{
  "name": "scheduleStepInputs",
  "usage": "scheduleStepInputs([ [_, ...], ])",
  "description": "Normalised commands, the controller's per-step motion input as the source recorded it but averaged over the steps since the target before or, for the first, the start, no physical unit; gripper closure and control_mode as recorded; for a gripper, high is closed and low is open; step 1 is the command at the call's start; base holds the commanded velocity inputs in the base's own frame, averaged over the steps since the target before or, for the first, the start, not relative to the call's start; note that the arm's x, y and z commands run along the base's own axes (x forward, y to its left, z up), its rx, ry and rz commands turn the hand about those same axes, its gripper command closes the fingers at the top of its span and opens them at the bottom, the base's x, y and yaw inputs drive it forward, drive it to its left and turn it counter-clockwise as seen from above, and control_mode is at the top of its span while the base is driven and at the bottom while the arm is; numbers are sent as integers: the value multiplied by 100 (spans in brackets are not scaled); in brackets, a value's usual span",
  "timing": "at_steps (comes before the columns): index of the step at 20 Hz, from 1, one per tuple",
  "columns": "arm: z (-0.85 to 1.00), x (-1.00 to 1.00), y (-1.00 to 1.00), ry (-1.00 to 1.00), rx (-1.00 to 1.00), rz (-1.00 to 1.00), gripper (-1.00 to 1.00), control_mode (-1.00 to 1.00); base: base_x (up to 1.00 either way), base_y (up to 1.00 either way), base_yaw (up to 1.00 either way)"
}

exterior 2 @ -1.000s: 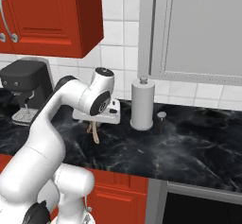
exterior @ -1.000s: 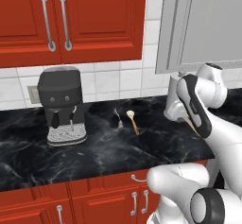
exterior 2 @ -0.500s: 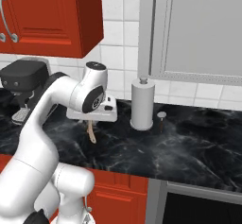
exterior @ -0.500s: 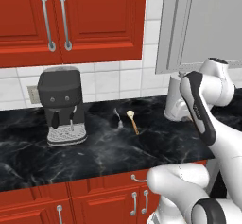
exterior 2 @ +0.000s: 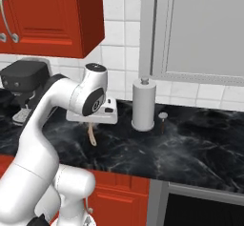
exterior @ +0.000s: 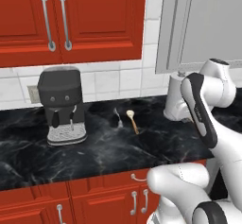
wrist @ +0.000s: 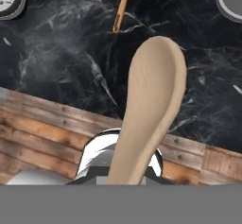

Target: Organize the utensils by type. Pick up the wooden spoons from the counter and place them in the open cabinet. Then pick up the metallic utensils from the counter and place them in the open drawer.

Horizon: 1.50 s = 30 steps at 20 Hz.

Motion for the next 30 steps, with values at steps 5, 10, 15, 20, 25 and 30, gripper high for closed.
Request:
scheduleStepInputs([
  [5, 0, 0, 0, 0, 0, 0, 100, 100, -53, -14, -4],
  [10, 0, 0, 0, 0, 0, 0, 100, 100, -62, -8, -22],
  [15, 0, 0, 0, 0, 0, 0, 100, 100, -23, 1, -79],
  [20, 0, 0, 0, 0, 0, 0, 100, 100, -4, 0, -100],
  [25, 0, 0, 0, 0, 0, 0, 100, 100, -3, 0, -100],
  [30, 0, 0, 0, 0, 0, 0, 100, 100, 0, 0, -96],
])
